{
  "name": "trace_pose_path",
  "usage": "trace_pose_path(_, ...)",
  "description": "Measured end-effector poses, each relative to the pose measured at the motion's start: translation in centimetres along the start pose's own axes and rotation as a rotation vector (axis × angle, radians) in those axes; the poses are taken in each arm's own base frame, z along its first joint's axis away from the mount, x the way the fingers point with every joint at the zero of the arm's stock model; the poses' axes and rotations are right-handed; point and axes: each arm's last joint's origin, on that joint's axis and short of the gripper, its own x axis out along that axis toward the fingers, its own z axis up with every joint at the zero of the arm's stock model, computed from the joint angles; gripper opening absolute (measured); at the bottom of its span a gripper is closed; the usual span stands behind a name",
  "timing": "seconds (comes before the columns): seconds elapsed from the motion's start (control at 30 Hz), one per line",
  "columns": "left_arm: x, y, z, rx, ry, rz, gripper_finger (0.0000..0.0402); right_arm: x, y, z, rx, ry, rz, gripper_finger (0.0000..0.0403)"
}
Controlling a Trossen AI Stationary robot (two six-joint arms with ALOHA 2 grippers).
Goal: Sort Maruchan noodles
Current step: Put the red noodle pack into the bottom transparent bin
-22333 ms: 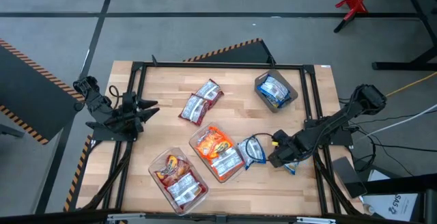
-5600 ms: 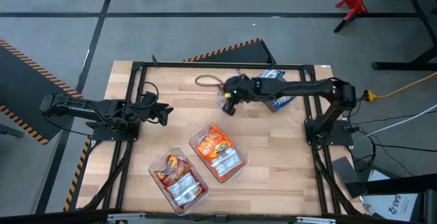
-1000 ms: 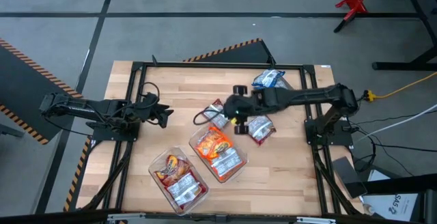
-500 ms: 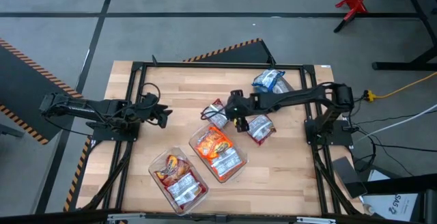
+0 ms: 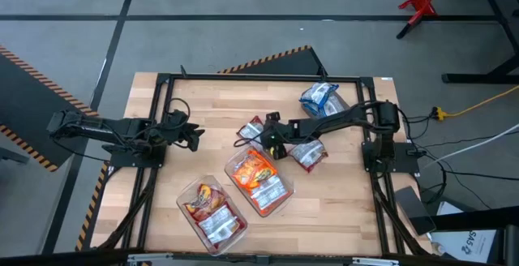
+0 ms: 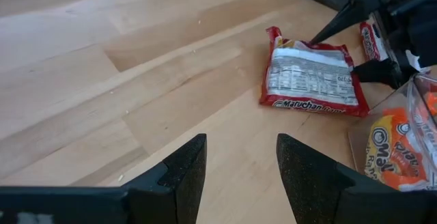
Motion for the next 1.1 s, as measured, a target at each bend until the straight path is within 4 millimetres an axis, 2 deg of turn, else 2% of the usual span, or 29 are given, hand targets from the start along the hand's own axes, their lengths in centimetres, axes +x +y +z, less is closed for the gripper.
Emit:
trace_pose_path(0.13, 0.0, 0.0, 0.0, 0.001, 0.001, 0.003, 0.0172, 0.2, 0.1, -0.1, 0.048, 0.007, 0.005, 0.0236)
trace_pose_path(0.33, 0.0, 0.0, 0.0, 0.001, 0.001, 0.003, 0.0172, 0.3, 0.2, -0.3, 0.105, 0.017, 0.021, 0.0055)
trace_pose_path(0.4, 0.0, 0.0, 0.0, 0.001, 0.003, 0.001, 0.0172, 0.2, 0.2, -0.3, 0.125, 0.016, 0.02, 0.0019)
trace_pose_path(0.53, 0.0, 0.0, 0.0, 0.001, 0.009, -0.005, 0.0172, -0.2, -0.1, -0.3, 0.189, 0.044, -0.015, 0.0027)
trace_pose_path(0.63, 0.0, 0.0, 0.0, 0.002, 0.009, -0.005, 0.0172, -1.4, -0.9, 0.5, 0.203, 0.037, -0.031, 0.0011)
trace_pose_path(0.87, 0.0, 0.0, 0.0, 0.004, 0.009, -0.005, 0.0172, -5.7, -3.9, 3.2, 0.234, -0.028, -0.105, 0.0007)
trace_pose_path(1.0, 0.0, 0.0, 0.0, 0.002, 0.008, -0.007, 0.0172, -8.7, -5.9, 5.3, 0.292, -0.129, -0.129, 0.0007)
trace_pose_path(1.1, 0.0, 0.0, 0.0, 0.001, 0.008, -0.009, 0.0172, -10.7, -6.7, 7.5, 0.332, -0.257, -0.082, 0.0006)
